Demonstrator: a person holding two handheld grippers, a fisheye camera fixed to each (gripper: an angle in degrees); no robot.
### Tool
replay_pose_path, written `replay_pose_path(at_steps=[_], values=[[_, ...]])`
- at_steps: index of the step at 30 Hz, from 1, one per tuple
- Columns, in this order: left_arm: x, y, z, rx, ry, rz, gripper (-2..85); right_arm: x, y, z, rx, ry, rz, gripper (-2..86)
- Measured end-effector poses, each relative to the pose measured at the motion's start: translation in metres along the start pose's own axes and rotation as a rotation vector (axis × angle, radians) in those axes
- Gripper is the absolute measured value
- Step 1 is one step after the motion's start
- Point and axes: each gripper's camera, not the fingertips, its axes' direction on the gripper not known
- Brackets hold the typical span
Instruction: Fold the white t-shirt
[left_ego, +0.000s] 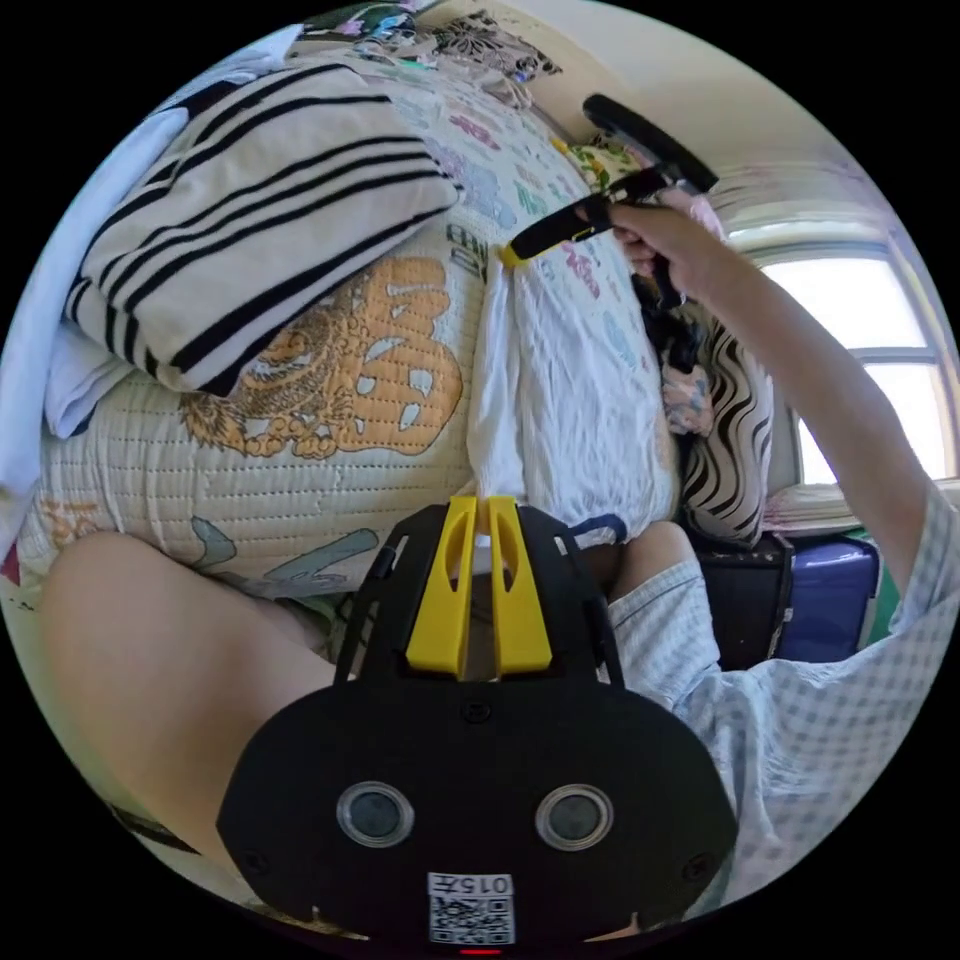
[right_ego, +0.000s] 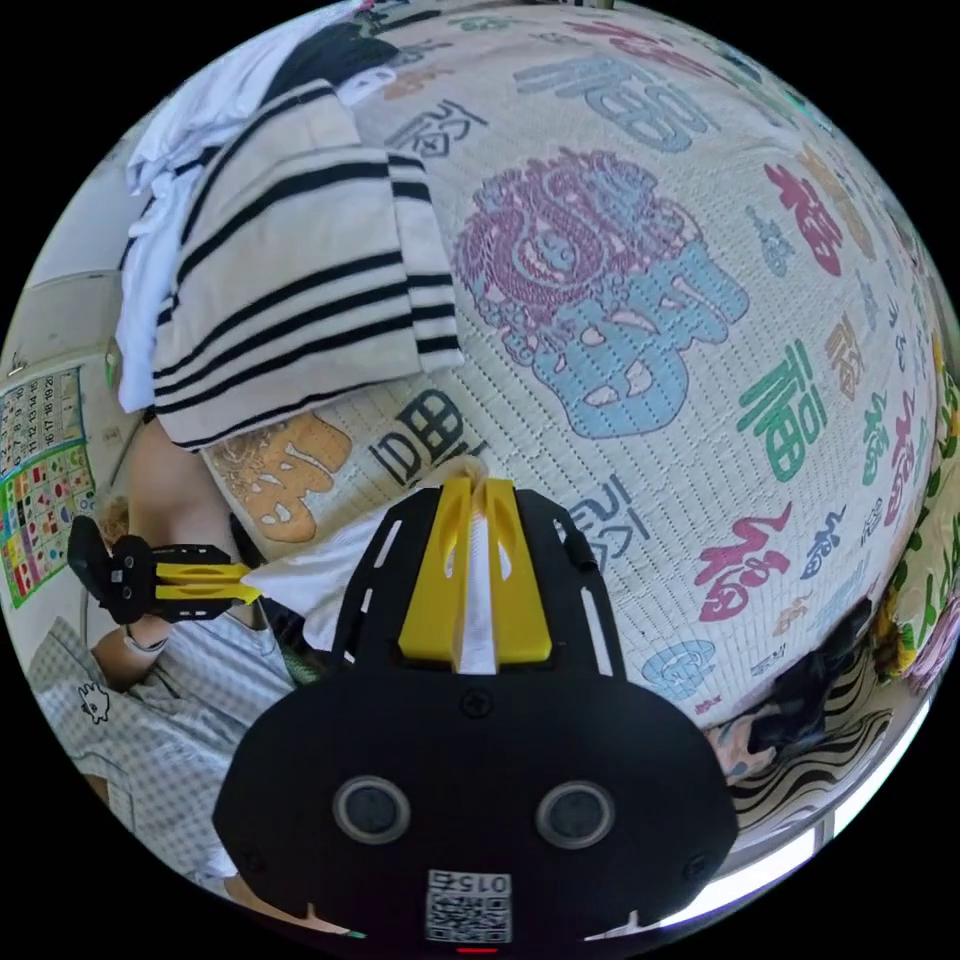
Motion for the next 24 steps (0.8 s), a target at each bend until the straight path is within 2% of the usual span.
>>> replay_pose_path(at_steps=[8,13,19,24], values=[[-0.004,0.025,-0.040,0.129,-0.055,0.014,-0.3,-0.001,0.002,-0.063,0.230,-0.136,-0.054,1.8],[0.014,0.046,-0.036,0.144,-0.016,0.057,-0.3,0.014,0.031,-0.089,0.278,-0.174,-0.087,1.9],[0.103,0.060,0.021,0.049,0.012,0.293,-0.2,0.084,0.148,-0.107,0.405,-0.336,-0.033,2.1],[0.199,0.060,0.116,-0.093,0.011,0.564,-0.1,0.149,0.257,-0.106,0.495,-0.368,0.073,2.4]])
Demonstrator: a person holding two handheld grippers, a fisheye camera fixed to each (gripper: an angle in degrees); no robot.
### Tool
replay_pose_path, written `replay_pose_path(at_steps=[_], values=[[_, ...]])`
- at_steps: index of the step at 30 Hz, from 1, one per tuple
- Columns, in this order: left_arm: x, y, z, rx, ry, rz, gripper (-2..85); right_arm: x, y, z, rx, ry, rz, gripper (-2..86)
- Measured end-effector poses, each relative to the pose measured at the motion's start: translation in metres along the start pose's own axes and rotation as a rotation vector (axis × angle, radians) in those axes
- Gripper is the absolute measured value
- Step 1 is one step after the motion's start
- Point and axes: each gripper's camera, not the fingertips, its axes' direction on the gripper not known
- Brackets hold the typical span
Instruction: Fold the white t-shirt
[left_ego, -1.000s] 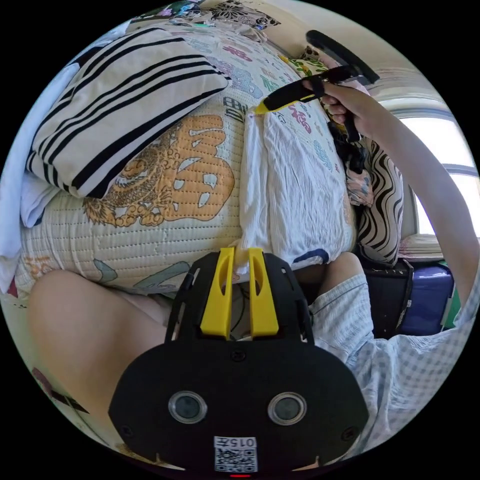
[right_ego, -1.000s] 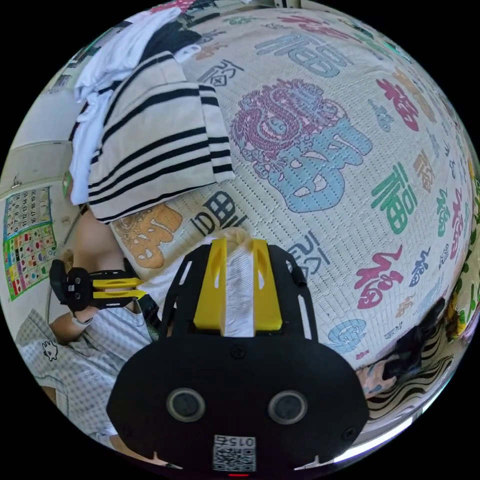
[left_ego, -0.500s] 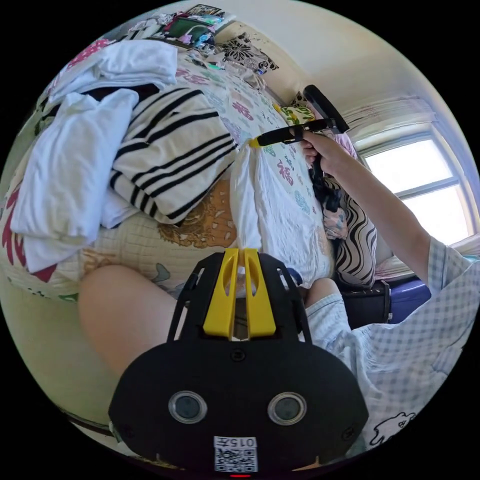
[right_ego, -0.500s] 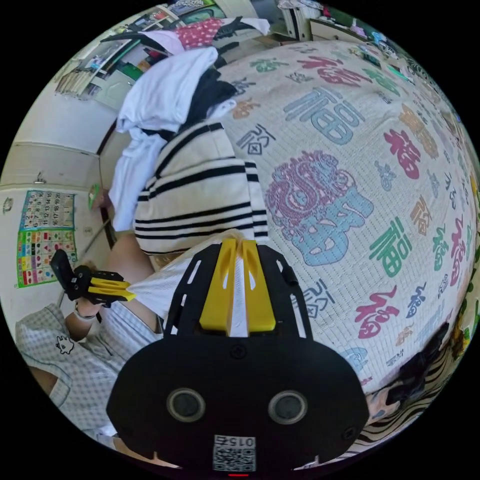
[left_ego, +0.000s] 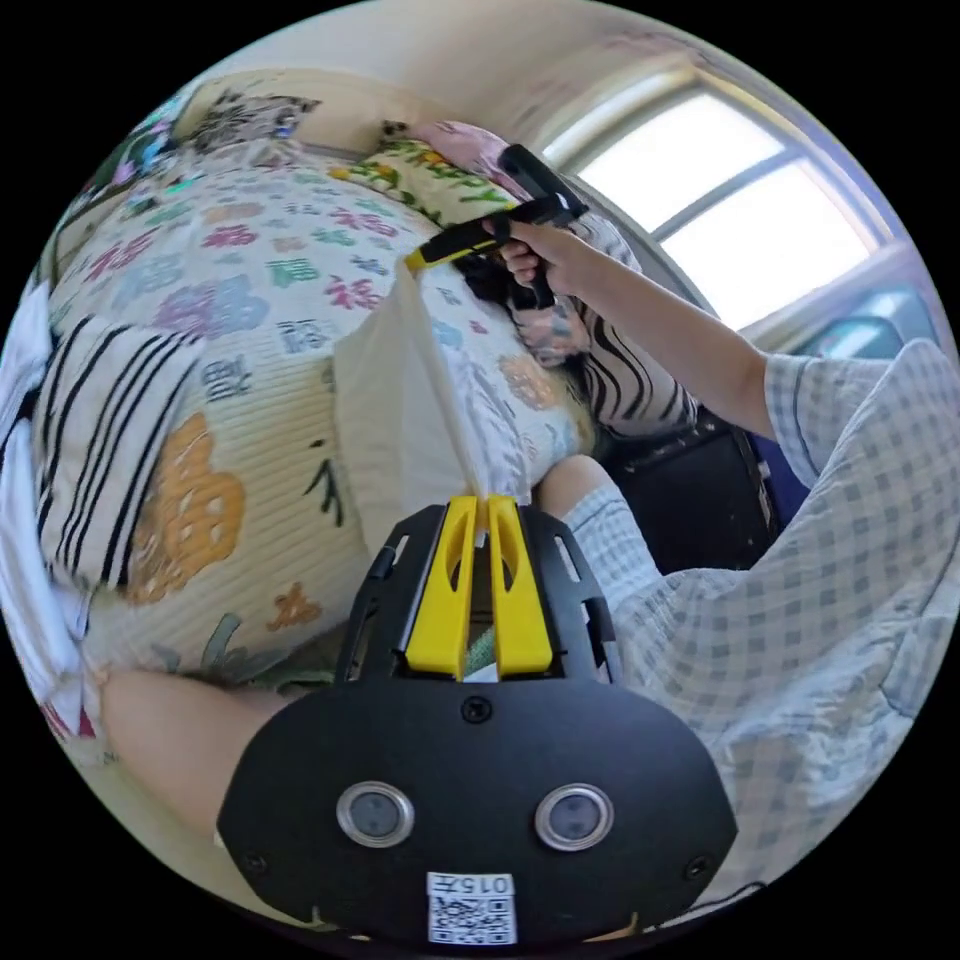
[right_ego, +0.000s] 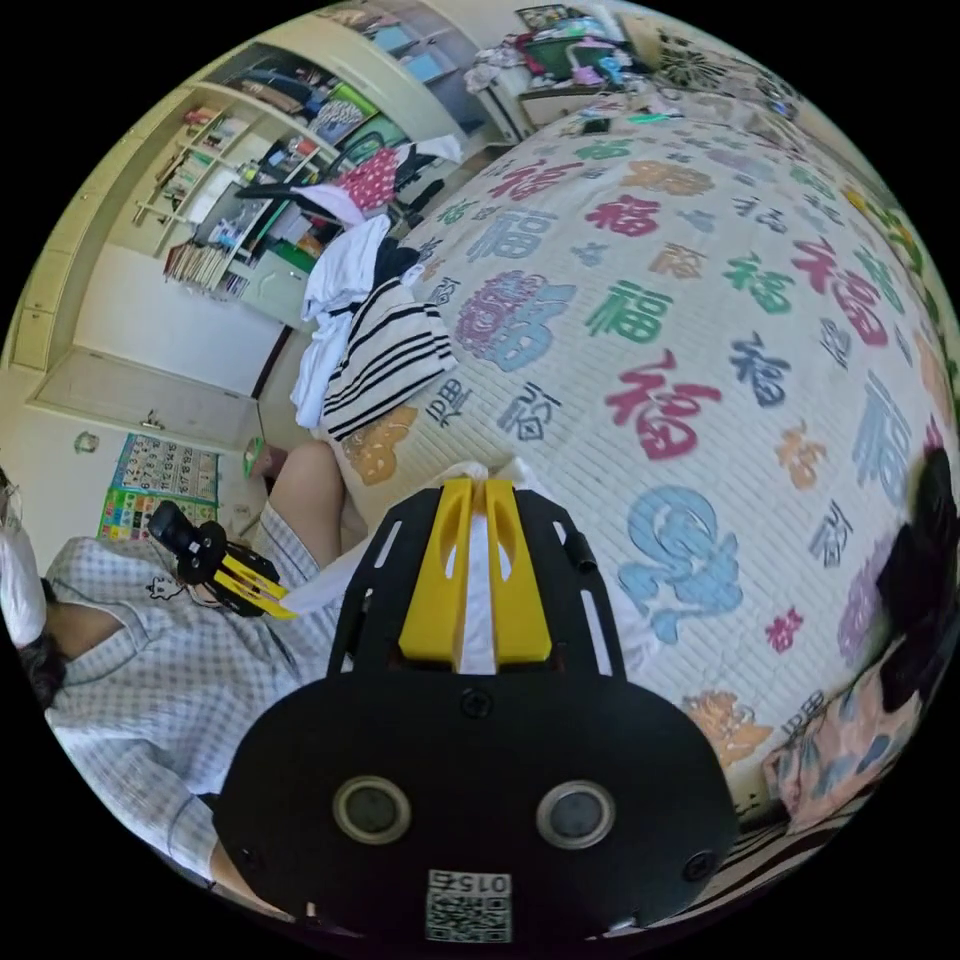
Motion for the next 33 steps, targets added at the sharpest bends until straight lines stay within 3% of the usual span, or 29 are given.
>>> replay_pose_path(at_steps=[9,19,24,30,33], values=[[0.091,-0.070,0.185,-0.259,-0.069,0.332,0.1,0.122,0.115,-0.052,0.051,-0.068,0.154,2.9],[0.107,-0.105,0.297,-0.406,-0.092,0.407,3.0,0.186,0.186,-0.086,0.138,-0.207,0.184,3.9],[0.092,-0.120,0.337,-0.559,0.138,0.353,6.9,0.203,0.223,-0.108,0.144,-0.170,0.275,7.7],[0.073,-0.149,0.299,-0.395,0.247,0.322,6.8,0.178,0.266,-0.160,0.247,-0.076,0.283,7.8],[0.043,-0.167,0.269,-0.237,0.170,0.242,6.2,0.152,0.267,-0.169,0.290,-0.093,0.220,6.3]])
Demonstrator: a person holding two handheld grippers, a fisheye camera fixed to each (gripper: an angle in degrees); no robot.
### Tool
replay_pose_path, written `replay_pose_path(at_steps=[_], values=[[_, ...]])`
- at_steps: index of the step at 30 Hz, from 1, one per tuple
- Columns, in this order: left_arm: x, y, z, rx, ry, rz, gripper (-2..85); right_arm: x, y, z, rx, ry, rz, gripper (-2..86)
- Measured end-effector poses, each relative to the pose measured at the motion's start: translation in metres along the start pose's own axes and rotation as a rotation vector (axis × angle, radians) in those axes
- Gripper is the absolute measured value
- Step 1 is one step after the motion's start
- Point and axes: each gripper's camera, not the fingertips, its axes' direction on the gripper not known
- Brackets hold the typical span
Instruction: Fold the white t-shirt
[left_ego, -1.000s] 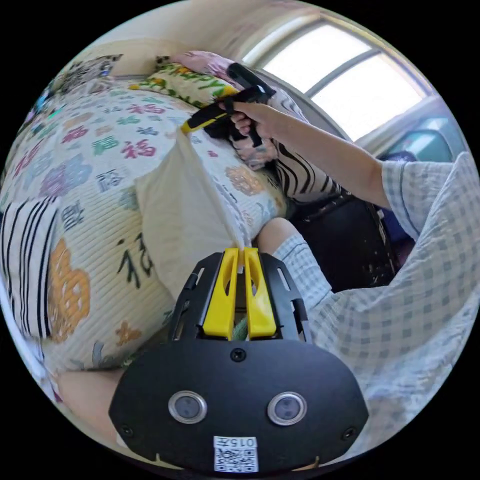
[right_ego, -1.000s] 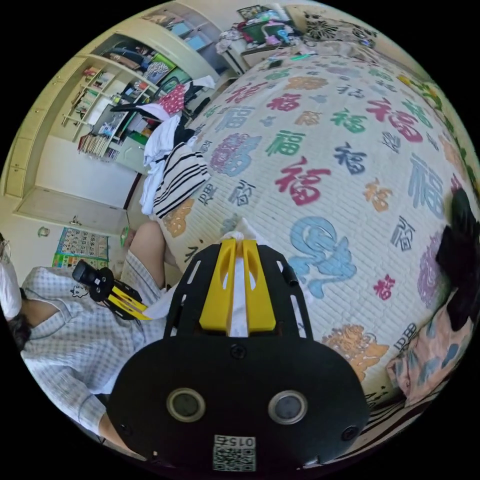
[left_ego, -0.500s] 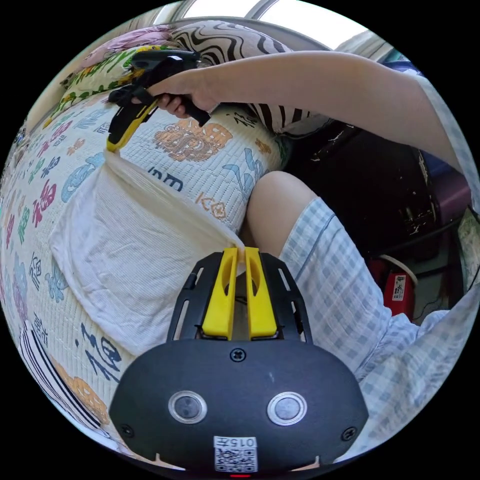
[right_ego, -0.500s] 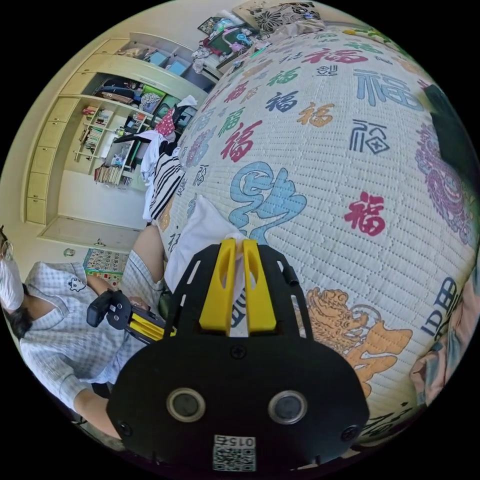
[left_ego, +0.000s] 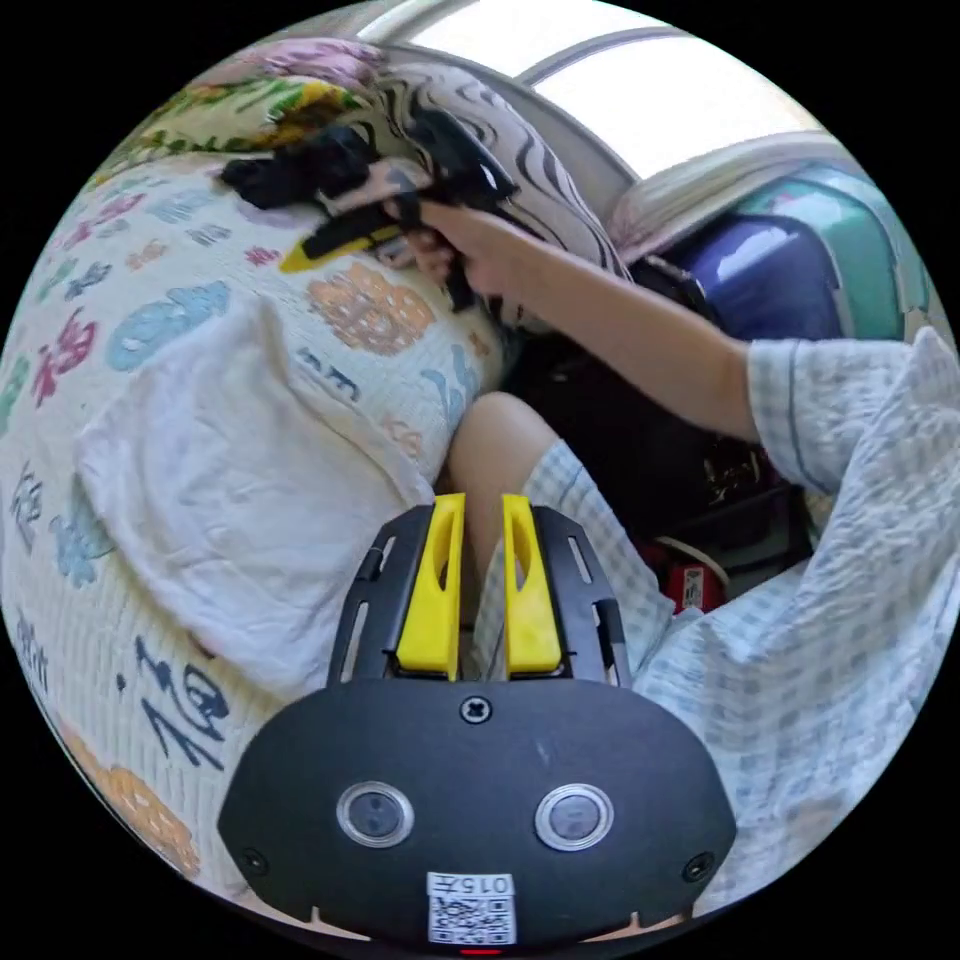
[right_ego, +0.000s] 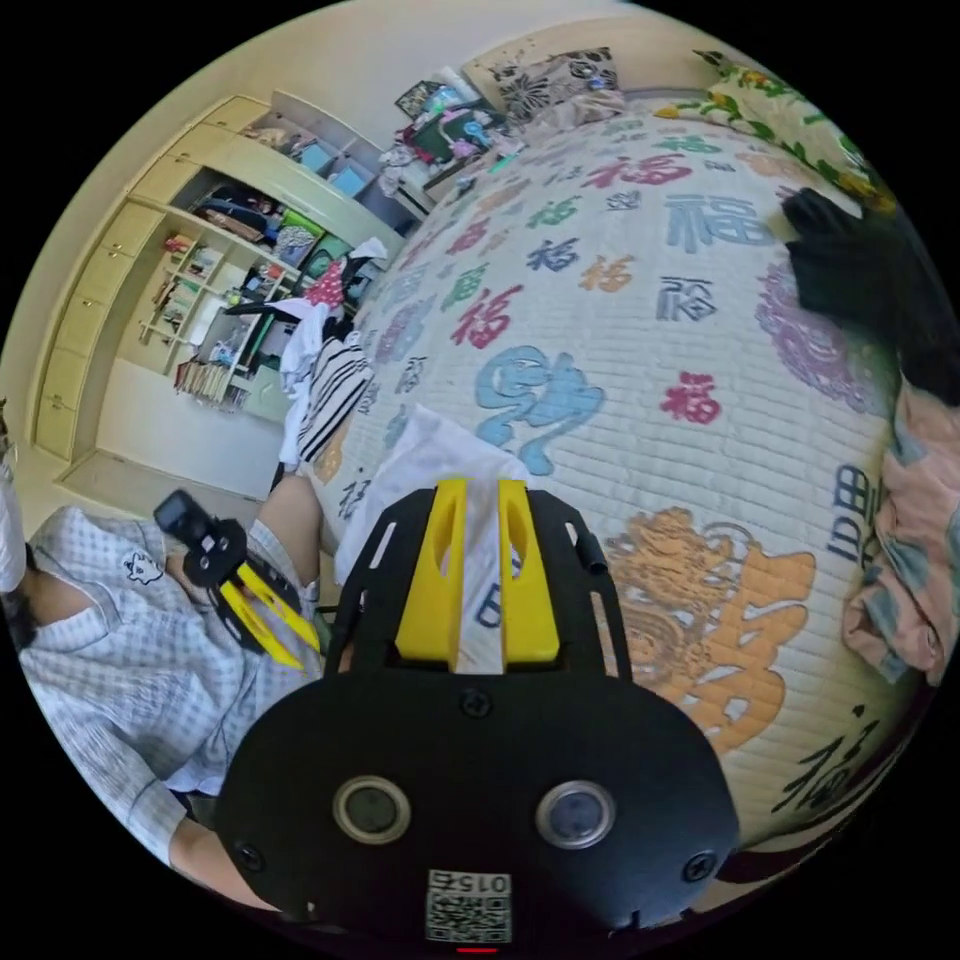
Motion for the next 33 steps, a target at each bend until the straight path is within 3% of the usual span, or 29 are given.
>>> replay_pose_path(at_steps=[5,9,14,20,24,27,33], values=[[-0.068,0.004,-0.027,0.116,-0.232,-0.190,6.0,-0.027,0.000,0.028,-0.094,-0.046,-0.043,1.7],[-0.100,-0.002,-0.014,0.009,-0.359,-0.196,5.2,-0.016,0.019,0.034,-0.178,0.131,0.037,-0.1],[-0.119,-0.010,-0.005,-0.064,-0.381,-0.170,4.3,-0.005,0.056,-0.003,-0.122,0.152,0.141,-0.5],[-0.133,-0.037,-0.046,0.111,-0.397,-0.144,4.9,-0.047,0.083,-0.033,-0.067,0.073,0.032,-0.3],[-0.167,-0.078,-0.037,0.031,-0.402,-0.110,5.0,-0.082,0.093,-0.009,-0.231,0.045,-0.094,-0.5],[-0.196,-0.095,-0.030,-0.068,-0.475,-0.131,4.6,-0.085,0.110,0.015,-0.432,0.213,-0.080,-0.7],[-0.225,-0.097,-0.060,-0.029,-0.403,-0.160,4.3,-0.045,0.147,-0.057,-0.135,0.108,0.234,-0.5]])
